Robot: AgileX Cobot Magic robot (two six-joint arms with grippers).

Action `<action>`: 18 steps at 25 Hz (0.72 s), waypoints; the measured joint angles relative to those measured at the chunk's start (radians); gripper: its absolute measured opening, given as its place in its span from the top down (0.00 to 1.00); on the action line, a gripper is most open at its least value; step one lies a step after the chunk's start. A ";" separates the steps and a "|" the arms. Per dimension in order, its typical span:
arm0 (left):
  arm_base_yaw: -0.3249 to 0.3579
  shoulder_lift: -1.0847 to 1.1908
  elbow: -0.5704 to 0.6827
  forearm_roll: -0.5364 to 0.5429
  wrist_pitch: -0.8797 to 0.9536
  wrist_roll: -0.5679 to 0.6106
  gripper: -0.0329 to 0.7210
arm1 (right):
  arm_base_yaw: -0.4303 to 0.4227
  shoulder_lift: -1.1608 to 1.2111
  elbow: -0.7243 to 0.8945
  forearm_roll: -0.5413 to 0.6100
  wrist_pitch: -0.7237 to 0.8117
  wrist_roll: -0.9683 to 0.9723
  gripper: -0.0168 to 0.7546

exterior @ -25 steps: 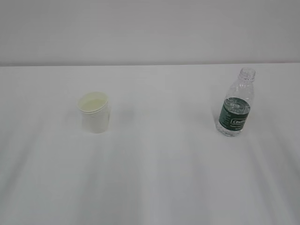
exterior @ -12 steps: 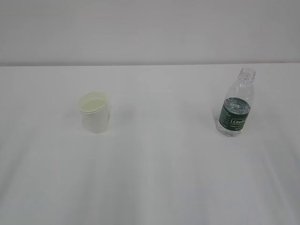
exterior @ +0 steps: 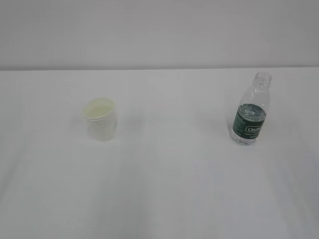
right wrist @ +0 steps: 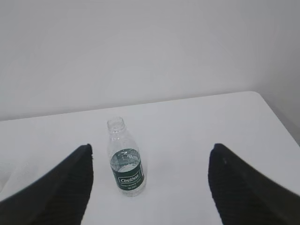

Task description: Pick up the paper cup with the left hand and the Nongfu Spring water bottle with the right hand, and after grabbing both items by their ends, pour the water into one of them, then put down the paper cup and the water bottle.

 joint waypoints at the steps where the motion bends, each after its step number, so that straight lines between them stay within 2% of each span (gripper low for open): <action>1: 0.000 0.000 -0.011 0.000 0.026 0.000 0.23 | 0.000 -0.011 -0.005 0.007 0.019 -0.002 0.24; 6: 0.000 0.000 -0.028 -0.002 0.173 0.002 0.18 | 0.000 -0.084 -0.032 0.024 0.128 -0.010 0.24; 11: 0.000 -0.025 -0.028 -0.011 0.273 0.002 0.17 | 0.000 -0.152 -0.038 0.082 0.249 -0.066 0.24; 18: 0.000 -0.170 -0.029 -0.012 0.425 0.039 0.17 | 0.000 -0.184 -0.049 0.147 0.393 -0.150 0.24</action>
